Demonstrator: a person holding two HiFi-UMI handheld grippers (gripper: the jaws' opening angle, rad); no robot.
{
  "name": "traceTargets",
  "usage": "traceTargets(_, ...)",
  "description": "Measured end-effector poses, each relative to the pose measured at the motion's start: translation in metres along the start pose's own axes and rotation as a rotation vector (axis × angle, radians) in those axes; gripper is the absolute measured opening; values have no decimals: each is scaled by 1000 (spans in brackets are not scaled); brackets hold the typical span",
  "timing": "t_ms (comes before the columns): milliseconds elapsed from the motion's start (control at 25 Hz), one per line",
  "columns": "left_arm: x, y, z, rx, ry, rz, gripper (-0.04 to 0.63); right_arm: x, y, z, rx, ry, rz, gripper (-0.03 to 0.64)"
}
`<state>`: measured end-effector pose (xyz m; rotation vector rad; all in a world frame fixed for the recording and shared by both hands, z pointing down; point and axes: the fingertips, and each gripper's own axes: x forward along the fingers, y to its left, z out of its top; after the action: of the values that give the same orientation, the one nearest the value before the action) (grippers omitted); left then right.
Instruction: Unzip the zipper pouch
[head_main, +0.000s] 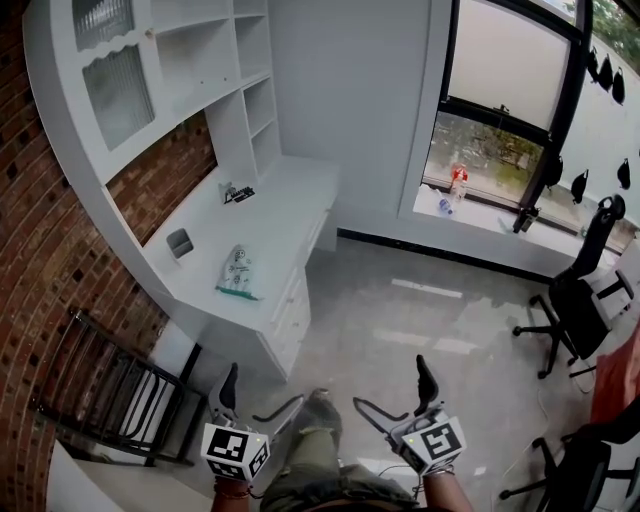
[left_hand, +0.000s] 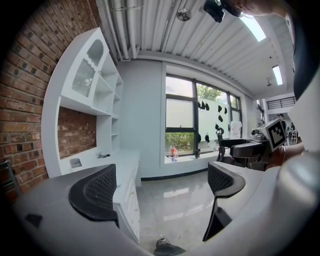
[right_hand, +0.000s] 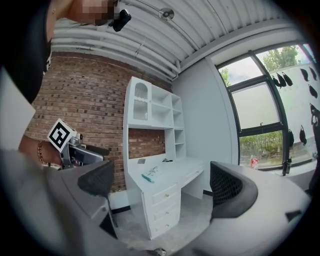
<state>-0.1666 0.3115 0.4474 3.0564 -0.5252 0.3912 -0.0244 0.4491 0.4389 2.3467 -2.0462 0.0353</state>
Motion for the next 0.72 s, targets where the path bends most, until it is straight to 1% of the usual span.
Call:
traceTargets(80,14,0,-1,11,8,-21,566,9,-8,-4,-2,1,7,571)
traceTargets(200,36,-1,-4,28,43,-79,566,28,-20,-6,10,1,25,569)
traceTargets(280,51,5,-2,40,59,-94,566,46,-26,-5,11,4,41,566)
traceTargets(400,75,26,8,39,53,-80,566,81,-38,-2,-21,31,73,562)
traceTargets(560,110,65,16,12,59,-54,563,135,-53,5,-68,41,118,557)
traceTargets(720,143,106,21,-8,70,-21,563,189,-73,5,-57,46,140,554)
